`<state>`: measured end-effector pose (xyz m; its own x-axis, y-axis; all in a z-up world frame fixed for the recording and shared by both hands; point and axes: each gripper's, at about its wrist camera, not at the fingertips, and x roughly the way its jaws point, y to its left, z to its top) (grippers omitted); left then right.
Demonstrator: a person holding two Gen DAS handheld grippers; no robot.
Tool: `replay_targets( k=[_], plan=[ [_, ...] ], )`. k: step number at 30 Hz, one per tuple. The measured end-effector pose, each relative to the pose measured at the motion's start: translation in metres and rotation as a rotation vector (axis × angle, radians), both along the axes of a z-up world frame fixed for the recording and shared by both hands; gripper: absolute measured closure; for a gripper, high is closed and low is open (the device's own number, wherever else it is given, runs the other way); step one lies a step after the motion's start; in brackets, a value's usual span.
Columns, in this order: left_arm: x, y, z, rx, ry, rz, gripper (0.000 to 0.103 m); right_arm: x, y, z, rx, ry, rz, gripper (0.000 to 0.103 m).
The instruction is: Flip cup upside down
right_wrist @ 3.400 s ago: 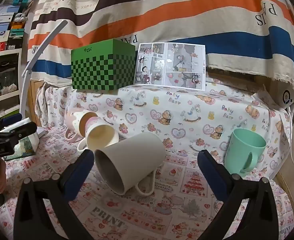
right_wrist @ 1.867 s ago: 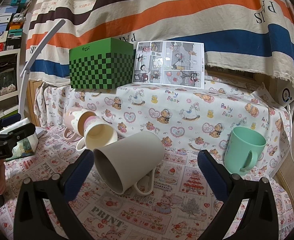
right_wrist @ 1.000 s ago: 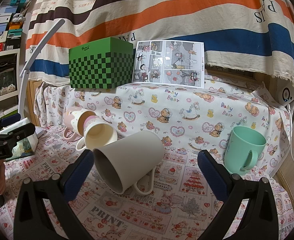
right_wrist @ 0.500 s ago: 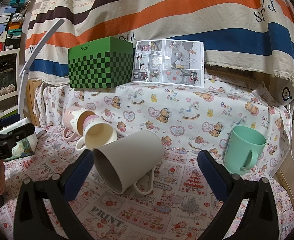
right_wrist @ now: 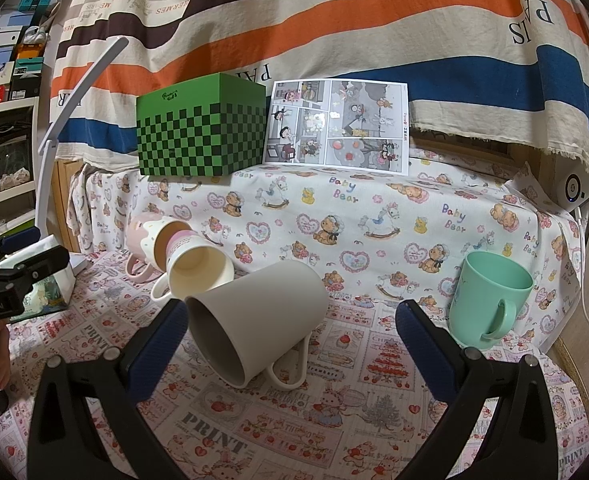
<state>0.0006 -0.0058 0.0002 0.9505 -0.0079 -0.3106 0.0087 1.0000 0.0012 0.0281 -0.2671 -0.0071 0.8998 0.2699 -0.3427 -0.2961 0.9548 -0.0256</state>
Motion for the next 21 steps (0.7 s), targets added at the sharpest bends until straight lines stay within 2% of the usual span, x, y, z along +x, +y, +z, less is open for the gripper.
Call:
replay_targets(
  k=[13,21],
  plan=[
    [-0.0002,0.0002,0.0001,0.001,-0.001,0.0,0.0,0.0002,0.0011,0.0004,-0.002,0.003,-0.003,0.0],
    [-0.0008,0.0038,-0.0024,-0.003,-0.008,0.0,0.0,0.007,-0.004,-0.0012,0.015,0.045,-0.044,0.0]
  ],
)
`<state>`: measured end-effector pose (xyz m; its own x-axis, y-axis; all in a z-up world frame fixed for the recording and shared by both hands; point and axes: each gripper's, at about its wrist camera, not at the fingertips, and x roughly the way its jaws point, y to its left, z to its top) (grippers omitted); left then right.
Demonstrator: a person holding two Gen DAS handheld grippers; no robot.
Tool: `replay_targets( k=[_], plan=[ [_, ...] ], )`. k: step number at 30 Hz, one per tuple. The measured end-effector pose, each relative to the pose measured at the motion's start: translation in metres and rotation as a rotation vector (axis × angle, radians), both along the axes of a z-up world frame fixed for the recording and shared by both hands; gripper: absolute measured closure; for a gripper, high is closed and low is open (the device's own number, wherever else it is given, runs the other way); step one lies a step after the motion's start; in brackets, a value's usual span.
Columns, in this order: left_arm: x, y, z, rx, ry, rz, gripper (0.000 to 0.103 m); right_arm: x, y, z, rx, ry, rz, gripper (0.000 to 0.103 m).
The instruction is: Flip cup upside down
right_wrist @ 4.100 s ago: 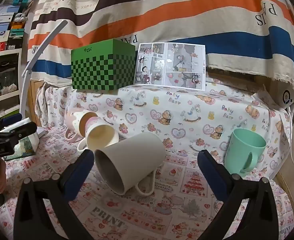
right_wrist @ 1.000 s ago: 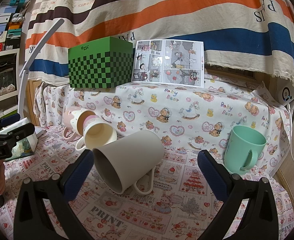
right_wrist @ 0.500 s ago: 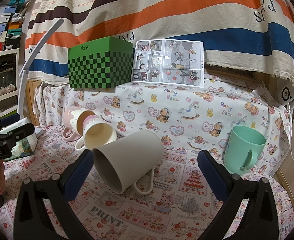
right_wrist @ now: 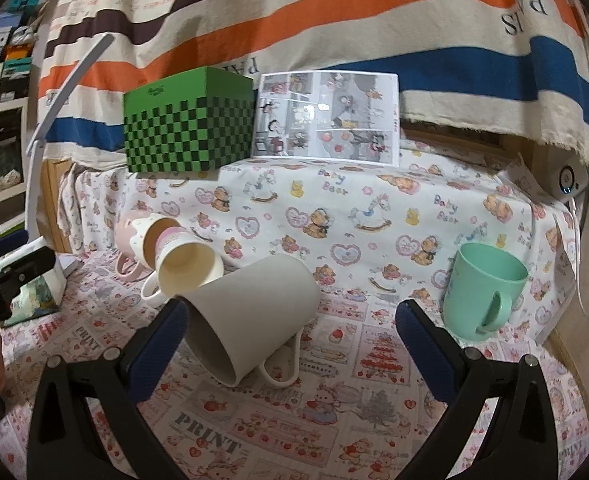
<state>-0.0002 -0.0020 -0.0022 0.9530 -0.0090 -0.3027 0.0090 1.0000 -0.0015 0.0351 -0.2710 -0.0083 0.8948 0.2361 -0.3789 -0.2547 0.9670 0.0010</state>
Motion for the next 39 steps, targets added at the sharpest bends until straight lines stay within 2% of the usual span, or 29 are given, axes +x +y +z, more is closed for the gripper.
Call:
replay_targets(
  k=[5,8,10,11,13,15,19,22,24,27,35,39],
  plan=[
    [-0.002,0.001,-0.001,0.0,-0.004,0.001,0.0,0.005,-0.009,0.021,0.13,0.093,-0.012,0.0],
    [-0.002,0.002,0.0,0.001,-0.004,0.004,0.0,0.011,-0.013,0.039,0.181,0.156,-0.063,0.0],
    [-0.003,0.002,0.001,0.001,-0.004,0.006,0.0,0.018,-0.02,0.048,0.275,0.216,-0.08,0.0],
    [-0.003,0.002,0.001,0.001,-0.005,0.007,0.0,0.021,-0.029,0.051,0.372,0.251,-0.094,0.0],
    [-0.003,0.002,0.002,0.001,-0.005,0.008,0.0,0.027,-0.039,0.052,0.494,0.305,-0.115,0.0],
    [-0.004,0.002,0.002,0.001,-0.005,0.009,0.0,0.038,-0.04,0.051,0.56,0.377,-0.115,0.0],
    [-0.004,0.002,0.002,0.002,-0.005,0.009,0.0,0.063,-0.024,0.036,0.563,0.559,-0.125,0.008],
    [-0.004,0.003,0.002,0.002,-0.004,0.01,0.0,0.081,-0.011,0.011,0.619,0.726,-0.084,0.018],
    [-0.004,0.004,0.002,0.003,-0.004,0.011,0.0,0.089,-0.006,-0.006,0.638,0.798,-0.092,0.021],
    [-0.004,0.004,0.002,0.003,-0.003,0.01,0.0,0.103,0.0,-0.023,0.642,0.848,-0.127,0.021],
    [-0.003,0.006,0.001,0.007,0.007,0.022,0.0,0.137,0.011,-0.045,0.61,0.915,-0.163,0.021],
    [-0.002,0.007,0.001,0.009,0.009,0.022,0.0,0.144,0.014,-0.046,0.578,0.909,-0.184,0.024]
  ],
)
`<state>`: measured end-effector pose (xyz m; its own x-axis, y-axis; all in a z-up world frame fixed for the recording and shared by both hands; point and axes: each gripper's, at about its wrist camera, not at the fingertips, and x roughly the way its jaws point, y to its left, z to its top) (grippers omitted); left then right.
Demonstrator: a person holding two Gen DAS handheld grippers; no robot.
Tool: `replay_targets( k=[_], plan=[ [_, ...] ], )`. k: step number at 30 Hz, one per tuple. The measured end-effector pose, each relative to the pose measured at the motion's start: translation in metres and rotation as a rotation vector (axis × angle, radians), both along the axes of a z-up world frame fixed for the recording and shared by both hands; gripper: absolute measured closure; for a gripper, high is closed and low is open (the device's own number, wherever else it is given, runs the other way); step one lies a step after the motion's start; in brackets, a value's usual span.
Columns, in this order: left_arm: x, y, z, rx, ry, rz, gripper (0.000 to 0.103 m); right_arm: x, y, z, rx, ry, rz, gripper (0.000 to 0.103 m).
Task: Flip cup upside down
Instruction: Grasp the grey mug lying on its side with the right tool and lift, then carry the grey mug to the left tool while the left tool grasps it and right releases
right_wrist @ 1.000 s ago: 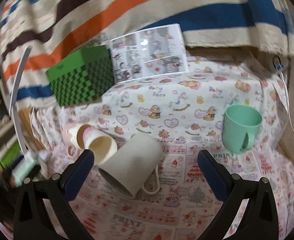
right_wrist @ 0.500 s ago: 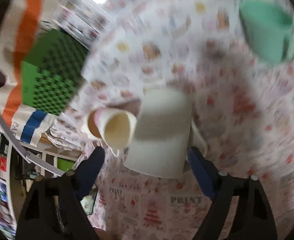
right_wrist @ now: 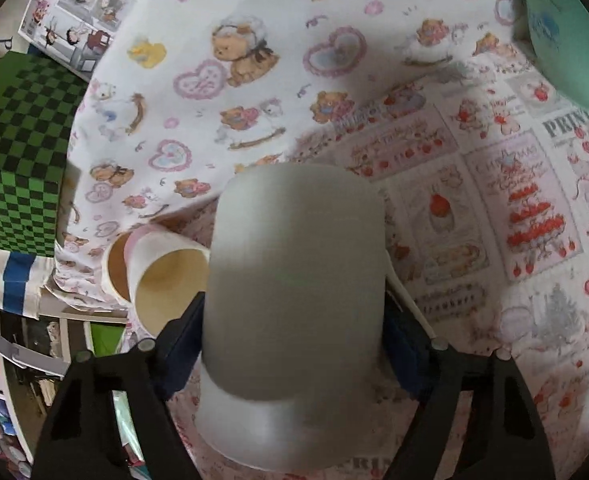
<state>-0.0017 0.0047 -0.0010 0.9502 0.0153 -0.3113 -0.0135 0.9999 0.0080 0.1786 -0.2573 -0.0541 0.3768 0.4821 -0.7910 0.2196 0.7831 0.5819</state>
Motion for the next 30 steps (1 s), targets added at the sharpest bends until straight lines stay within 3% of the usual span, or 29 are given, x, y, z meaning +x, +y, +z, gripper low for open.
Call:
replay_targets(
  k=[10,17,30],
  plan=[
    [0.002,0.0,-0.001,-0.002,0.013,0.011,0.0,-0.04,0.01,0.034,-0.025,-0.126,0.13,0.024],
    [0.003,0.0,-0.001,-0.005,0.014,0.013,0.0,-0.074,0.032,0.021,0.045,-0.051,0.215,0.024],
    [0.002,0.0,-0.001,-0.006,0.015,0.014,0.0,-0.087,0.056,0.009,-0.035,-0.077,0.275,0.024]
  ],
)
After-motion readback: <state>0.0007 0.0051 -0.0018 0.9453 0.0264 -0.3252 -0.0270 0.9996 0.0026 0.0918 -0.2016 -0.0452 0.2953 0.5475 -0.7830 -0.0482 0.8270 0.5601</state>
